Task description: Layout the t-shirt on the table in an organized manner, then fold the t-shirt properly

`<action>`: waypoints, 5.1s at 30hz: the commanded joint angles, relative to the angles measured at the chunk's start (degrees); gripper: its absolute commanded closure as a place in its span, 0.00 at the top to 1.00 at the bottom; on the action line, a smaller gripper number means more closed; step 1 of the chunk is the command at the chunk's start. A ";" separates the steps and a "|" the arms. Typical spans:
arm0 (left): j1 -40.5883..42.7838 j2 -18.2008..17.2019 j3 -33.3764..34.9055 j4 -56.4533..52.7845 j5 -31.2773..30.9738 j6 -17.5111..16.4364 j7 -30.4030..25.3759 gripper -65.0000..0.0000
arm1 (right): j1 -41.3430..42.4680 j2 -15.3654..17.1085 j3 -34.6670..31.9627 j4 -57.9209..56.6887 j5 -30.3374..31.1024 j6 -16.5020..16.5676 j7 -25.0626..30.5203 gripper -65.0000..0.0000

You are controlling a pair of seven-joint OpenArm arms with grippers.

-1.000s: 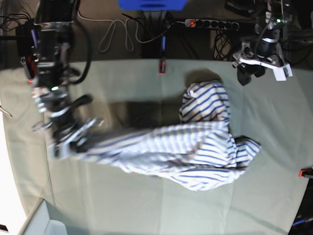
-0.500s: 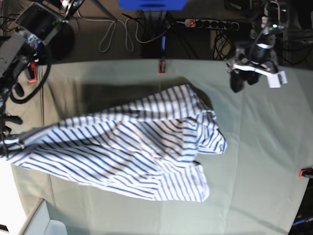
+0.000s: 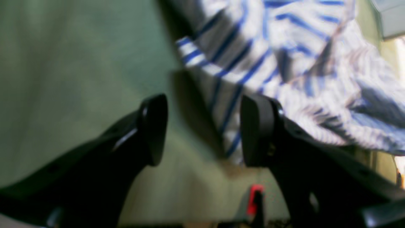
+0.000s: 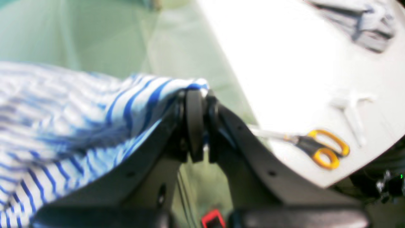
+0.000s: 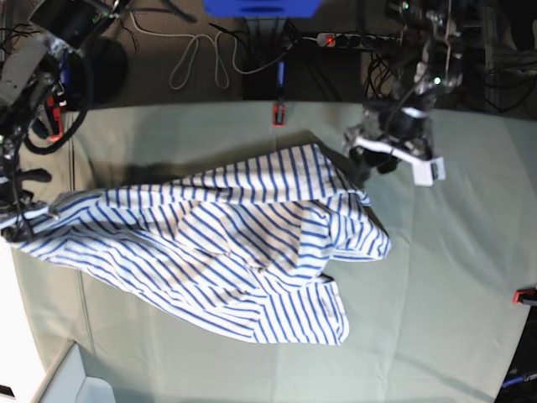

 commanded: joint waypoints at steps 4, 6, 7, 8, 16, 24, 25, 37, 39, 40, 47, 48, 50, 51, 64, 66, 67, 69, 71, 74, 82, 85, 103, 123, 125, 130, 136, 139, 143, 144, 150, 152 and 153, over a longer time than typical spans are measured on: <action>-2.49 -0.28 -0.05 -1.40 -0.42 -0.01 -1.28 0.55 | -1.25 0.51 0.01 1.08 0.06 0.76 1.53 0.00; -3.72 -0.19 -0.05 -2.99 -0.51 -0.01 -1.28 0.55 | -1.61 0.51 0.01 1.08 0.06 0.76 1.53 0.00; -4.42 -0.19 0.03 -3.78 -0.51 -0.01 -1.28 0.55 | -1.96 0.51 0.10 1.08 0.06 0.76 1.53 0.00; -4.86 -0.19 0.03 -4.22 -0.51 -0.01 -1.28 0.55 | -2.31 0.51 0.01 1.08 0.06 0.76 1.53 0.00; -7.41 2.36 0.21 -6.59 -0.51 -0.10 -0.84 0.54 | -4.33 0.42 0.01 0.99 0.06 0.94 1.53 0.00; -9.17 4.12 0.91 -11.34 -0.60 -0.45 -0.92 0.41 | -6.09 0.60 0.01 0.20 -0.03 0.94 1.53 0.00; -9.08 4.12 0.91 -11.34 -0.60 -0.45 -0.92 0.32 | -6.09 0.60 0.18 -0.33 -0.03 0.94 1.53 0.00; -0.91 3.50 -2.34 -0.70 -0.60 -0.10 -1.28 0.00 | -5.74 0.51 0.10 -2.61 -0.03 0.94 1.53 0.00; 2.70 3.68 -6.12 4.05 -0.60 -0.36 -1.10 0.00 | -5.74 0.51 0.01 -2.52 -0.03 0.94 1.53 0.00; 4.28 3.85 -8.32 6.33 -0.60 -0.36 -0.92 0.00 | -5.65 0.51 0.01 -2.44 -0.03 0.94 1.53 0.00; 10.79 3.94 -21.33 17.41 -0.60 -0.54 -0.92 0.00 | -5.65 0.42 0.01 -2.09 0.06 1.02 1.53 0.00; 10.79 3.94 -22.74 18.11 -0.60 -0.54 -0.92 0.00 | -5.74 0.34 0.01 -2.09 0.06 1.02 1.53 0.00; 10.79 3.94 -25.37 18.20 -0.60 -0.54 -0.92 0.00 | -6.00 0.34 0.01 -1.65 0.06 1.11 1.53 0.00; 10.61 3.94 -26.52 18.20 -0.60 -0.54 -0.92 0.00 | -6.18 0.16 -0.17 -1.29 0.14 1.11 1.53 0.00; -10.93 3.50 -25.20 16.44 0.37 -0.01 9.19 0.00 | 2.35 1.74 -11.07 1.26 -0.21 8.50 0.83 0.00; -18.40 4.03 -25.11 16.09 3.10 -0.27 15.16 0.00 | 6.04 3.32 -13.09 1.17 -0.21 8.50 -0.40 0.00; -21.83 4.29 -25.02 15.39 4.85 -0.45 17.19 0.00 | 8.68 4.03 -13.79 0.99 -0.21 8.50 -1.72 0.00; -28.86 5.26 -23.26 12.05 7.67 -0.45 19.73 0.00 | 13.51 4.56 -14.32 0.64 -0.21 8.50 -4.09 0.00; -35.28 5.17 -21.77 7.48 8.55 -0.45 19.73 0.00 | 18.79 4.56 -14.15 0.64 -0.21 8.50 -5.33 0.00; -43.72 5.00 -19.84 2.90 8.99 -0.45 20.00 0.00 | 26.26 4.99 -13.71 1.26 -0.30 8.41 -7.08 0.00; -62.44 2.80 -14.82 -6.68 8.99 -0.54 19.73 0.00 | 43.76 10.45 -13.62 1.17 -0.30 8.32 -11.04 0.00; -69.57 2.80 -14.65 -10.28 8.90 -0.54 19.73 0.00 | 49.65 11.06 -13.79 0.82 -0.30 8.32 -10.78 0.00; -62.44 -0.37 -15.62 -12.92 7.93 -0.54 19.65 0.00 | 36.37 8.16 -9.22 7.59 0.06 8.50 -8.40 0.00; -16.20 -1.16 -32.85 -17.32 -17.74 -0.62 19.82 0.01 | -18.75 -11.80 -14.94 3.01 0.14 8.67 20.52 0.00; -15.41 -1.68 -32.58 -20.48 -18.44 -0.62 20.26 0.02 | -19.98 -11.80 -14.76 1.78 0.14 8.67 21.84 0.00; -13.65 -1.77 -32.67 -22.15 -18.53 -0.62 20.35 0.37 | -21.30 -11.62 -14.59 1.52 0.14 8.76 23.42 0.00; -8.64 -1.07 -32.49 -11.69 -18.53 -0.62 20.35 0.78 | -21.74 -10.57 -14.50 1.43 0.14 8.76 23.33 0.00; -7.68 0.34 -32.93 -9.93 -18.35 -0.62 20.09 0.81 | -22.35 -10.39 -14.50 1.43 0.14 8.76 23.33 0.00; -8.55 0.07 -33.02 -11.51 -18.27 -0.62 19.82 0.80 | -22.79 -10.39 -14.59 1.61 0.14 8.76 23.33 0.00; -9.26 0.07 -33.02 -11.69 -18.27 -0.62 19.82 0.80 | -22.79 -10.39 -14.50 1.61 0.14 8.76 23.33 0.00; -10.49 0.25 -32.67 -12.13 -17.83 -0.62 19.82 0.80 | -22.88 -10.30 -14.50 1.61 0.14 8.76 23.16 0.00; -10.58 0.43 -32.67 -12.13 -17.83 -0.62 19.82 0.79 | -22.88 -10.30 -14.50 1.61 0.14 8.76 22.98 0.00; -11.10 0.43 -32.58 -12.13 -17.83 -0.62 19.82 0.76 | -22.88 -10.30 -14.50 1.61 0.14 8.76 22.98 0.00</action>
